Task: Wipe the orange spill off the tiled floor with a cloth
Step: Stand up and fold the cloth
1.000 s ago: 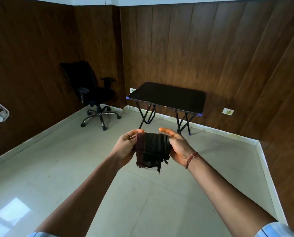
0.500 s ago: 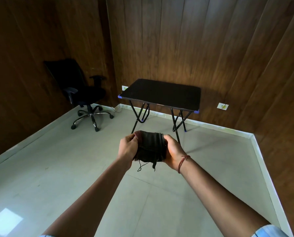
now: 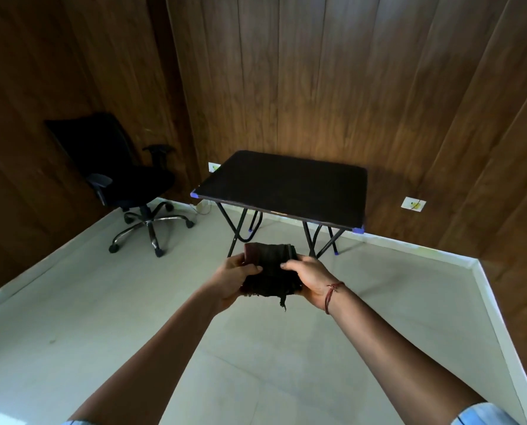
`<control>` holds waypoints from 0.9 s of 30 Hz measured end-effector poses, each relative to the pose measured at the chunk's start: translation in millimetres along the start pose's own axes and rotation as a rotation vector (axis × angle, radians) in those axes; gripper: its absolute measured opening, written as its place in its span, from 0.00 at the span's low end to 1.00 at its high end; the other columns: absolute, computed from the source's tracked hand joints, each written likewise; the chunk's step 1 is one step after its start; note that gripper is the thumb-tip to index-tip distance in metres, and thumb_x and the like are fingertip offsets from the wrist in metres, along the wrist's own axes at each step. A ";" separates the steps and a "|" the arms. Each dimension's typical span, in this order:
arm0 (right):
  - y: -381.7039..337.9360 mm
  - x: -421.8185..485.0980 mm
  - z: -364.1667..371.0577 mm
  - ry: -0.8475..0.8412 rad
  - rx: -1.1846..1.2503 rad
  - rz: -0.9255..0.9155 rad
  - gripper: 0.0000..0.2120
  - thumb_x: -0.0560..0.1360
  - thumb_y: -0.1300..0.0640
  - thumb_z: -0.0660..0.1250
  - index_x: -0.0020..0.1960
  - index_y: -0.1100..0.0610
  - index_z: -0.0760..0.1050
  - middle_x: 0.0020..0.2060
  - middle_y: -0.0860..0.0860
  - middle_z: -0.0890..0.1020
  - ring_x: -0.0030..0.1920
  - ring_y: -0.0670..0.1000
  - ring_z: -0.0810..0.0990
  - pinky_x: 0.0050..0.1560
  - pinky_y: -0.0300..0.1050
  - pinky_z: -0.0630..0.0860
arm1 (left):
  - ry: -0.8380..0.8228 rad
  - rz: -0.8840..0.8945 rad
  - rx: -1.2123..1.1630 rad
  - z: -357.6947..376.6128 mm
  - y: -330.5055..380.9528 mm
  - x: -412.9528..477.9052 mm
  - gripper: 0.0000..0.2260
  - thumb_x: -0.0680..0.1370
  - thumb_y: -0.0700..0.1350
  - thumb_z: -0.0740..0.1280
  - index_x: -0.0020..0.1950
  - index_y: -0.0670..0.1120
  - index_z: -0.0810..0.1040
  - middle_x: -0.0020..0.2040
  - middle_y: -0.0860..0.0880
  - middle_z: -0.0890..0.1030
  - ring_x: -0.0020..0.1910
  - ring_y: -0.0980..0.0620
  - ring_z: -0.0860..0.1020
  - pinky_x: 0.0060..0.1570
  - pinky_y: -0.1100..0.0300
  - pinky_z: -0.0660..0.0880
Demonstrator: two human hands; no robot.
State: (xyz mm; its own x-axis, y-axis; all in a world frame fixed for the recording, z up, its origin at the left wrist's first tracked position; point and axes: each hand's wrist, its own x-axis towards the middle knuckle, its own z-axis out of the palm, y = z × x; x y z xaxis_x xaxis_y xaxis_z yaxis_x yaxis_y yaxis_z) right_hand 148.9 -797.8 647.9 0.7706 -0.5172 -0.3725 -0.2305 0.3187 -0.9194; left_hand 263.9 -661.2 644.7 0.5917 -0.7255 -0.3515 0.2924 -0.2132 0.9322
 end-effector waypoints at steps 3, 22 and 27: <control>-32.2 41.8 -19.5 0.042 -0.106 -0.026 0.10 0.75 0.64 0.64 0.52 0.55 0.79 0.47 0.54 0.81 0.48 0.51 0.79 0.40 0.44 0.77 | 0.078 0.058 0.105 14.0 30.4 46.9 0.14 0.77 0.31 0.62 0.56 0.46 0.79 0.51 0.41 0.83 0.48 0.44 0.81 0.35 0.60 0.75; -62.9 319.2 -171.6 0.402 0.088 0.355 0.12 0.75 0.53 0.68 0.52 0.61 0.79 0.40 0.59 0.84 0.36 0.55 0.81 0.32 0.40 0.74 | -0.294 -0.386 0.241 78.9 73.2 414.9 0.13 0.79 0.36 0.58 0.58 0.45 0.79 0.51 0.43 0.83 0.46 0.44 0.83 0.40 0.60 0.78; -60.5 381.0 -213.6 0.537 0.108 0.377 0.01 0.75 0.63 0.68 0.46 0.59 0.77 0.40 0.57 0.79 0.36 0.52 0.78 0.28 0.38 0.75 | -0.269 -0.443 0.084 118.5 62.7 503.6 0.04 0.77 0.37 0.64 0.50 0.41 0.78 0.45 0.42 0.79 0.44 0.48 0.78 0.43 0.58 0.77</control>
State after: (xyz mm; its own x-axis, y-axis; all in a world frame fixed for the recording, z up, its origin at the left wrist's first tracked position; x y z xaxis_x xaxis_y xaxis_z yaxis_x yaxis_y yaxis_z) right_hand 329.5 -1183.8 534.6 0.2389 -0.6699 -0.7030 -0.3443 0.6185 -0.7064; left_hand 491.2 -1117.5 536.3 0.2078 -0.6936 -0.6898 0.4032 -0.5817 0.7064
